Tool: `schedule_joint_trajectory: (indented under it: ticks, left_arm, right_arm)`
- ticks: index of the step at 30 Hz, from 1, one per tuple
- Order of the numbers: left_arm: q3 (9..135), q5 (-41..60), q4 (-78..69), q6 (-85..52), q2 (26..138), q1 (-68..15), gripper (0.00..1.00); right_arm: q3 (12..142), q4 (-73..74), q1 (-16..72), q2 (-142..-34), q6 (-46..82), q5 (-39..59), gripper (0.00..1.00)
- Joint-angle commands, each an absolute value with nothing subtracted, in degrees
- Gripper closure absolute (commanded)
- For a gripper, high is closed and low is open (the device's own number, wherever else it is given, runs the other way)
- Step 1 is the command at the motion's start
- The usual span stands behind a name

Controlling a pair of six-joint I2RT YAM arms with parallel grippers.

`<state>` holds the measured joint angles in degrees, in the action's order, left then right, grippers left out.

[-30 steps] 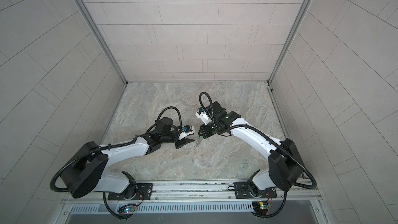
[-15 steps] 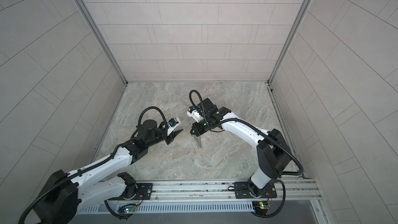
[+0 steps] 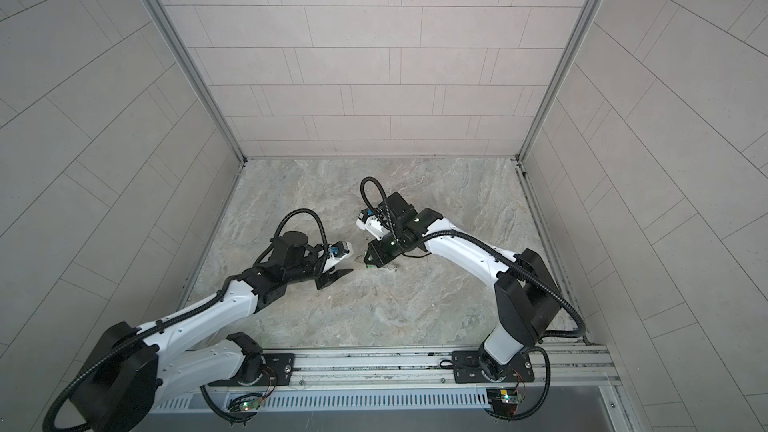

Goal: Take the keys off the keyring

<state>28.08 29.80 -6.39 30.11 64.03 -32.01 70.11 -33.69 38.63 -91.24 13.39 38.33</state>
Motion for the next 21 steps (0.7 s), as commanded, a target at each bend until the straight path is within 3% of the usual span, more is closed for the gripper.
schedule_joint_trajectory:
  ticks: [1,13,21]
  left_arm:
    - [30.1,36.4,-11.1,30.7,66.3,-32.2,0.47]
    - [31.1,38.4,-22.1,26.9,74.5,-33.6,0.56]
    - [29.4,30.2,-22.5,32.8,72.2,-34.1,0.48]
  right_arm:
    - [69.7,-34.2,39.1,-90.5,12.7,39.5,1.0]
    - [69.9,-34.4,39.5,-90.6,12.4,39.7,1.0]
    - [70.0,-34.3,39.5,-91.0,12.4,41.0,1.0]
